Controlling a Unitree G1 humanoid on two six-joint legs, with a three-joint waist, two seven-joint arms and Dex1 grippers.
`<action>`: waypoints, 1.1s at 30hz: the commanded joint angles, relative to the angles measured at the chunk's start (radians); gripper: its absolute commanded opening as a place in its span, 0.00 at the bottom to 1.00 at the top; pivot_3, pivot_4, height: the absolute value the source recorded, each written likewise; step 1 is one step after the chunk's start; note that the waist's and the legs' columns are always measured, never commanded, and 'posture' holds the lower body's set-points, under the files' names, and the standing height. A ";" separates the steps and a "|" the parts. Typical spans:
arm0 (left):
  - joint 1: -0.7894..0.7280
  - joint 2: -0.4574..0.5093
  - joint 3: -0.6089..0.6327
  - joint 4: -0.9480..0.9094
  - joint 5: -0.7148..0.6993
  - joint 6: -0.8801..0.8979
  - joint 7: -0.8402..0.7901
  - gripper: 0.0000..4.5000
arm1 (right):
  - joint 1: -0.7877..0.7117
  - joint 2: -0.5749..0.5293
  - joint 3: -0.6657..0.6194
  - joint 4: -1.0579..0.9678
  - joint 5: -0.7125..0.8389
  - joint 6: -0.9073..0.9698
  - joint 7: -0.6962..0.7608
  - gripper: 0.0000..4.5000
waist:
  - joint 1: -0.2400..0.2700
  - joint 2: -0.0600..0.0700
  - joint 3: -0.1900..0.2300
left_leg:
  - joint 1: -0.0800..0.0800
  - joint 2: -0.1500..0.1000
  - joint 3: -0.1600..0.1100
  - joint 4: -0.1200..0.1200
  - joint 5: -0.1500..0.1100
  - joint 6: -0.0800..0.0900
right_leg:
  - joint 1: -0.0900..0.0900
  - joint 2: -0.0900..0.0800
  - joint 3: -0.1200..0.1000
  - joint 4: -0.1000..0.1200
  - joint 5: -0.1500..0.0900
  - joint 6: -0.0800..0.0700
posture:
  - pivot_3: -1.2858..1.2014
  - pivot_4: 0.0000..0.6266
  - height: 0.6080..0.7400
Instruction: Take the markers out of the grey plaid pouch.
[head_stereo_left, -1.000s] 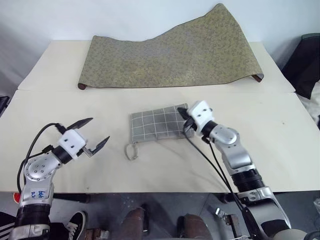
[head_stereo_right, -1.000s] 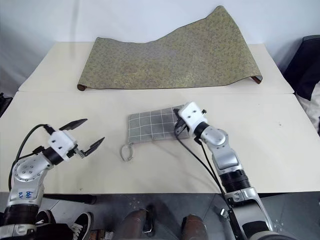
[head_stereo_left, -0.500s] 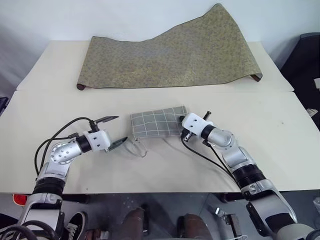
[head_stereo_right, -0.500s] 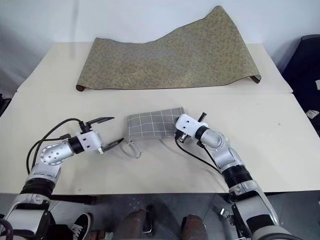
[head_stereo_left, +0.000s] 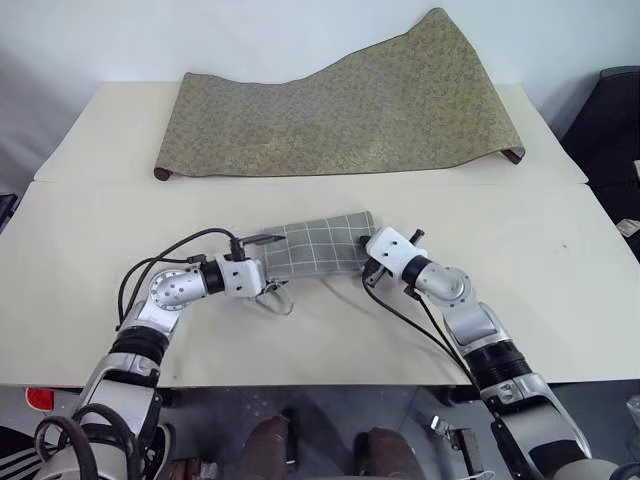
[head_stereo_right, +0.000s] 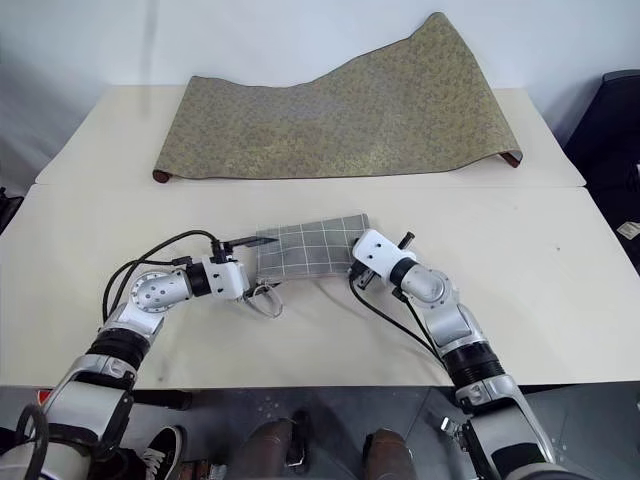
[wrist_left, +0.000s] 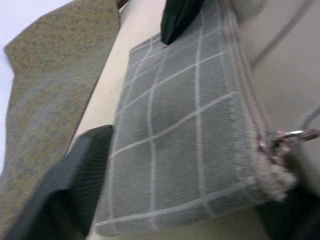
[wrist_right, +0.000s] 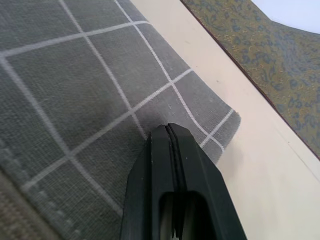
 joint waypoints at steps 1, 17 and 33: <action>-0.001 -0.007 -0.015 0.005 -0.026 0.007 -0.044 0.52 | 0.015 -0.003 -0.024 -0.042 0.022 0.013 0.009 0.00 | 0.000 0.000 0.000 | 0.000 0.000 0.000 0.000 0.000 0.000 | 0.000 0.000 0.000 0.000 0.000 0.000 | 0.52 0.24 1.00; 0.074 -0.013 0.014 -0.184 -0.031 0.185 0.018 0.00 | 0.031 -0.017 -0.220 -0.367 0.398 0.401 0.169 0.59 | 0.003 0.000 0.000 | -0.001 0.000 -0.001 0.002 0.000 0.000 | 0.001 0.000 0.000 0.000 0.000 0.000 | 0.52 0.24 1.00; 0.232 -0.138 -0.016 -0.611 0.217 0.564 0.341 0.00 | 0.156 -0.051 0.002 -0.677 0.600 0.762 0.221 0.96 | 0.033 0.000 0.000 | -0.002 0.000 -0.001 0.003 -0.002 0.002 | 0.000 -0.001 0.000 0.000 0.000 0.000 | 0.52 0.24 1.00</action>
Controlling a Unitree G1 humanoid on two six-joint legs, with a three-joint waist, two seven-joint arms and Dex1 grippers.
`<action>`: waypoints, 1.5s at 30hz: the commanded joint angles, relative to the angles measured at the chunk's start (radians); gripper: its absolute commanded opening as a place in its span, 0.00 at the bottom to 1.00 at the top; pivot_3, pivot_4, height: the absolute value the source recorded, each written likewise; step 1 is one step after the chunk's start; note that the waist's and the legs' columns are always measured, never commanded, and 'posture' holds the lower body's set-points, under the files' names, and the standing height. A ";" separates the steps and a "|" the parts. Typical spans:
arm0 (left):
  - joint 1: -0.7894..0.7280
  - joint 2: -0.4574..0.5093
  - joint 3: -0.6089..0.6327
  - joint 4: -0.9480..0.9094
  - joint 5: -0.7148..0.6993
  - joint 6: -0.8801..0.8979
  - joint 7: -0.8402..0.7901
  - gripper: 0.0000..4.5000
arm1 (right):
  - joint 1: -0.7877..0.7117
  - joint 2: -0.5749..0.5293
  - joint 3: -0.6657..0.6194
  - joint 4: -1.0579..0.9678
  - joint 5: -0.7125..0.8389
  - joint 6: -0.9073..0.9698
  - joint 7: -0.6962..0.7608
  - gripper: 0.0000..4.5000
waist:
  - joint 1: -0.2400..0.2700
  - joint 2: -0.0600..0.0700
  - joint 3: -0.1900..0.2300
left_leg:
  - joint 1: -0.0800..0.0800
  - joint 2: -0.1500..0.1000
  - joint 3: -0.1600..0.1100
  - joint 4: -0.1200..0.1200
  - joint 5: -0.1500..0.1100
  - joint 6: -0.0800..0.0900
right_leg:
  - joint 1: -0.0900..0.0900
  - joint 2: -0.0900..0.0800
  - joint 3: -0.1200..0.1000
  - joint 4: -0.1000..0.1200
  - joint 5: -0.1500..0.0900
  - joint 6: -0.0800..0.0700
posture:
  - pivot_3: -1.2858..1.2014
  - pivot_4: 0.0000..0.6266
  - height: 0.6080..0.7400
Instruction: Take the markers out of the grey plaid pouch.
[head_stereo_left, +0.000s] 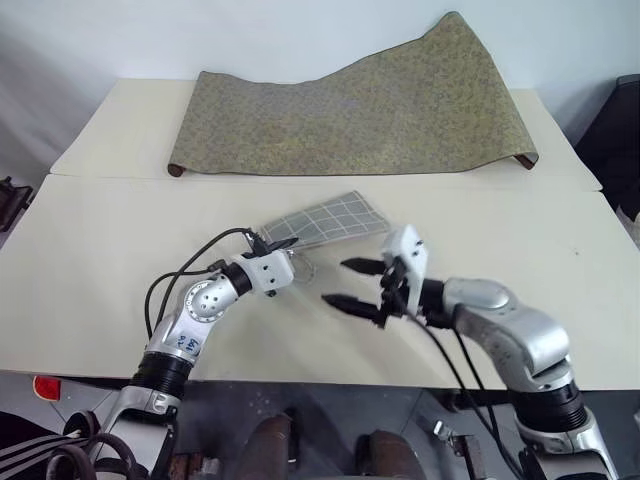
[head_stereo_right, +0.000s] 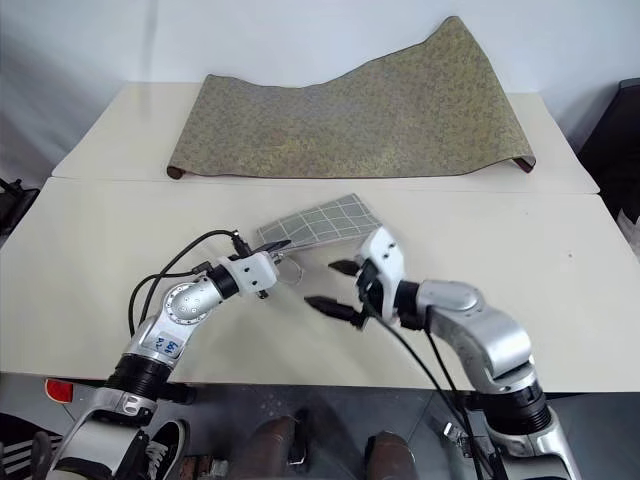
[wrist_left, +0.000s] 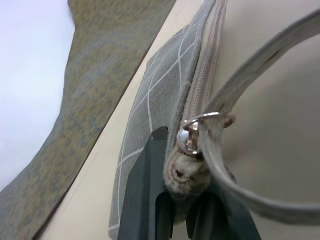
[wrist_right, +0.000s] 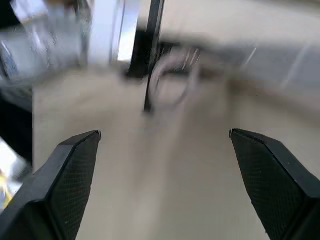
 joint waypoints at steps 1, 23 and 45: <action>0.027 -0.017 -0.034 -0.062 0.016 0.035 0.002 0.00 | -0.027 0.042 0.033 0.046 -0.059 -0.069 -0.043 0.96 | 0.000 0.000 0.000 | 0.000 0.000 0.000 0.000 0.000 0.000 | 0.000 0.000 0.000 0.000 0.000 0.000 | 0.52 0.24 1.00; 0.044 -0.019 -0.075 -0.103 0.000 0.070 -0.003 0.00 | -0.071 0.153 -0.004 0.147 -0.030 -0.114 -0.044 0.01 | 0.012 0.000 0.000 | 0.000 0.000 0.000 0.000 0.000 0.000 | 0.000 0.001 0.000 -0.001 0.000 0.000 | 0.52 0.24 1.00; 0.164 0.047 0.041 -0.239 -0.409 0.102 -0.274 0.00 | -0.042 -0.221 -0.224 0.313 -0.078 -0.236 0.116 0.01 | 0.014 0.000 0.000 | -0.001 0.001 0.001 -0.001 0.000 0.000 | 0.001 0.000 0.000 -0.009 0.000 0.000 | 0.52 0.24 1.00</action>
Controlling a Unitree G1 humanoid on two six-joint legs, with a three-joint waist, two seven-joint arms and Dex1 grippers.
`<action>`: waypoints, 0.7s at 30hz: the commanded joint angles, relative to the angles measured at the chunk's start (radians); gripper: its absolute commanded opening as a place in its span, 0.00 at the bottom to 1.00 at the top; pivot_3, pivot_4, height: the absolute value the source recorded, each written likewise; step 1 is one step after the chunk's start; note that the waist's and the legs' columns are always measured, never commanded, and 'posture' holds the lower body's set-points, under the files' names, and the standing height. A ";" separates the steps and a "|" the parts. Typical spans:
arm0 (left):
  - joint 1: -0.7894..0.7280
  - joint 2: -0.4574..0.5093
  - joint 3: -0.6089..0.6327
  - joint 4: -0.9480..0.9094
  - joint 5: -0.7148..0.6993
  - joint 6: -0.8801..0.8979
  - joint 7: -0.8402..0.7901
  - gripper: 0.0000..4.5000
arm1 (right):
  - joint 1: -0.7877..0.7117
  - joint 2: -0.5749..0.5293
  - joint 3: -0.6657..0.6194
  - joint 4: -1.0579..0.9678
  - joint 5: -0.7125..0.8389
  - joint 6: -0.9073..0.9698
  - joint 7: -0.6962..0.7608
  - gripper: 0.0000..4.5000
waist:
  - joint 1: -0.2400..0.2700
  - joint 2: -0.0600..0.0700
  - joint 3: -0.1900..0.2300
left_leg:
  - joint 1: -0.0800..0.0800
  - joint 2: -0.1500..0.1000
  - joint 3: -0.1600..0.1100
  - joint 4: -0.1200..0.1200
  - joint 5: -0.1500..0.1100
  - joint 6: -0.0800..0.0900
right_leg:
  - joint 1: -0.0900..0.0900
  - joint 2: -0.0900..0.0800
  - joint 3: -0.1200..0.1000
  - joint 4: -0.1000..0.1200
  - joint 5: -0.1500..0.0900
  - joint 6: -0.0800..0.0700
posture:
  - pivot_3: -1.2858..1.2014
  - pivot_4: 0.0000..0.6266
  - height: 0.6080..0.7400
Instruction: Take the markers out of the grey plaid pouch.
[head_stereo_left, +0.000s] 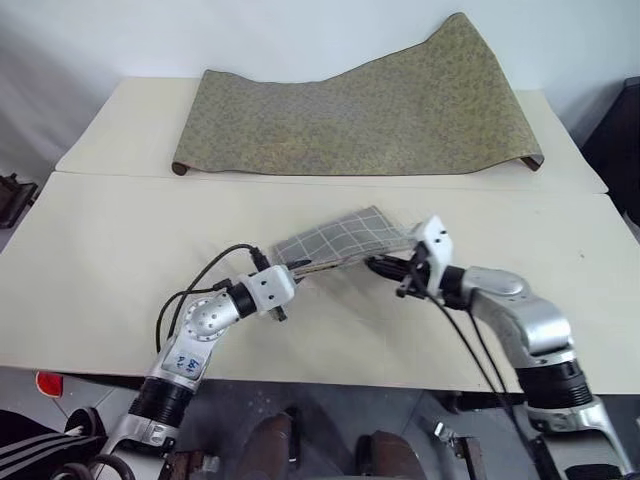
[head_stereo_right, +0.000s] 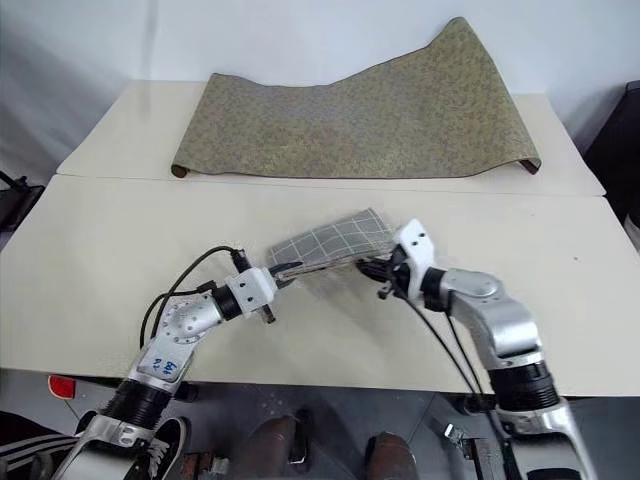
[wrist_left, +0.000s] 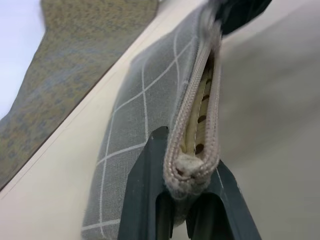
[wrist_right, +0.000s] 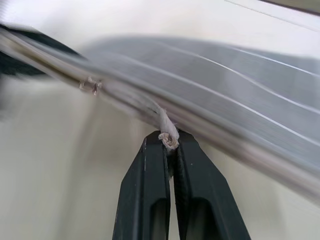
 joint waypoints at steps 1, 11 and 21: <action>0.033 0.026 0.045 -0.072 -0.109 0.018 -0.072 0.00 | 0.011 -0.088 -0.062 0.013 -0.012 -0.039 0.055 0.01 | 0.000 0.000 0.000 | 0.000 0.000 0.000 0.000 0.000 0.000 | 0.000 0.000 0.000 0.000 0.000 0.000 | 0.52 0.24 1.00; 0.003 0.055 0.080 -0.030 -0.131 0.038 -0.112 0.00 | -0.007 -0.092 -0.063 0.062 -0.010 -0.071 0.075 0.01 | 0.000 0.000 0.000 | 0.000 0.001 0.001 0.000 0.000 0.000 | 0.001 0.000 0.000 -0.001 0.000 0.000 | 0.52 0.24 1.00; -0.007 0.016 0.077 -0.044 -0.137 0.088 -0.114 0.00 | 0.038 -0.227 -0.104 -0.123 0.106 0.073 0.191 0.72 | 0.005 0.000 0.000 | -0.001 0.000 -0.001 0.002 -0.001 0.001 | 0.001 0.000 -0.001 -0.001 0.000 0.000 | 0.52 0.24 1.00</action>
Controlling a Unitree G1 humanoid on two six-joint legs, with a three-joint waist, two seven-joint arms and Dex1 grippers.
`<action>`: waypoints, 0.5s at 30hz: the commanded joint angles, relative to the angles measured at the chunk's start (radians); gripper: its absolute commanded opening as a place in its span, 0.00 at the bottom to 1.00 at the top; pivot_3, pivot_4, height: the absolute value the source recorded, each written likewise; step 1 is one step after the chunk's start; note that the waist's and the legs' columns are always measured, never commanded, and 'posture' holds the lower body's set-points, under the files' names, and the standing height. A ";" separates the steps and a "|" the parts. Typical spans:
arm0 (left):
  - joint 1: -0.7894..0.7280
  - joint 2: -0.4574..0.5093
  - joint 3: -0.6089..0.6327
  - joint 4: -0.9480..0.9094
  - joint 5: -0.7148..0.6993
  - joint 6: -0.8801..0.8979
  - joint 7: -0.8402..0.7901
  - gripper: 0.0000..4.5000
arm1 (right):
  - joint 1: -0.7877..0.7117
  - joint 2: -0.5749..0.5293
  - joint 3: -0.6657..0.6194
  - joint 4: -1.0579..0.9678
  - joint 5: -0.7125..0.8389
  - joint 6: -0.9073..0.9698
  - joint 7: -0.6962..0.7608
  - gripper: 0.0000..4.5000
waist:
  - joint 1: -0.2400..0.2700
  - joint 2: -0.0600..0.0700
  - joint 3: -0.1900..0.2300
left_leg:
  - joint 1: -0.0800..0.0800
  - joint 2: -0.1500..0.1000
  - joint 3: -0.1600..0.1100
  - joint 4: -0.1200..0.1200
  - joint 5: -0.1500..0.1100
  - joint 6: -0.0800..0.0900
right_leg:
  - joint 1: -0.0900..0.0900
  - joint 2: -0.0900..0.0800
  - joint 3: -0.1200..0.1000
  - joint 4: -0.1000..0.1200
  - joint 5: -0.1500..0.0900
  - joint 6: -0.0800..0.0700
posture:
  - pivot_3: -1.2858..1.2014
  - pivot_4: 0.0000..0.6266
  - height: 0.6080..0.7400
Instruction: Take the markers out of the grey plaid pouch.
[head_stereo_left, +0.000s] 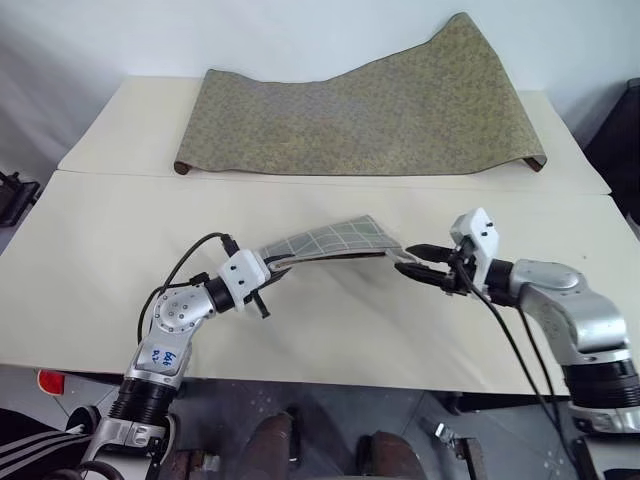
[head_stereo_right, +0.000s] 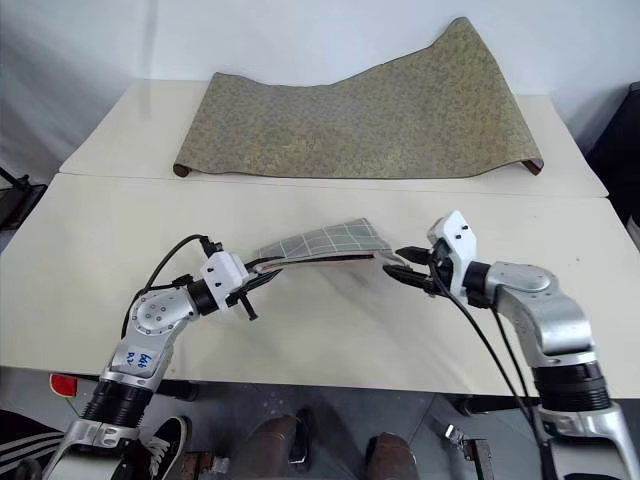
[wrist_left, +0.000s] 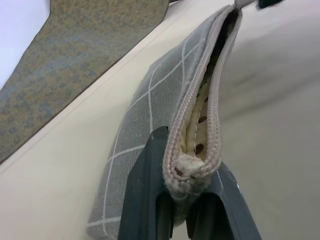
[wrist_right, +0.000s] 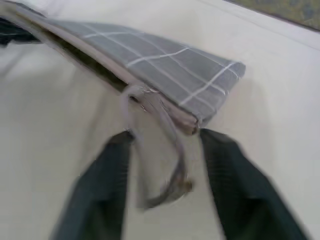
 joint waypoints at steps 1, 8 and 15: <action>-0.003 -0.004 0.001 -0.014 -0.004 -0.025 -0.006 0.00 | 0.004 -0.098 -0.047 -0.078 0.022 0.030 0.059 0.80 | -0.001 0.000 0.000 | 0.000 0.000 0.000 0.000 0.000 0.000 | 0.000 0.000 0.000 0.000 0.000 0.000 | 0.52 0.24 1.00; -0.033 -0.021 -0.002 0.013 0.000 -0.033 -0.003 0.00 | -0.079 0.060 -0.042 -0.147 0.065 -0.040 -0.035 0.85 | -0.010 0.000 0.000 | 0.001 0.002 0.001 0.000 0.000 -0.001 | 0.000 0.001 0.000 -0.001 0.000 0.000 | 0.52 0.24 1.00; -0.052 -0.035 -0.012 -0.022 -0.013 0.070 0.000 0.00 | -0.061 0.271 0.147 -0.231 -0.102 -0.183 -0.169 0.33 | 0.000 0.000 0.000 | 0.000 0.000 0.000 0.000 0.000 -0.001 | 0.000 0.001 0.000 0.001 0.000 0.000 | 0.52 0.24 1.00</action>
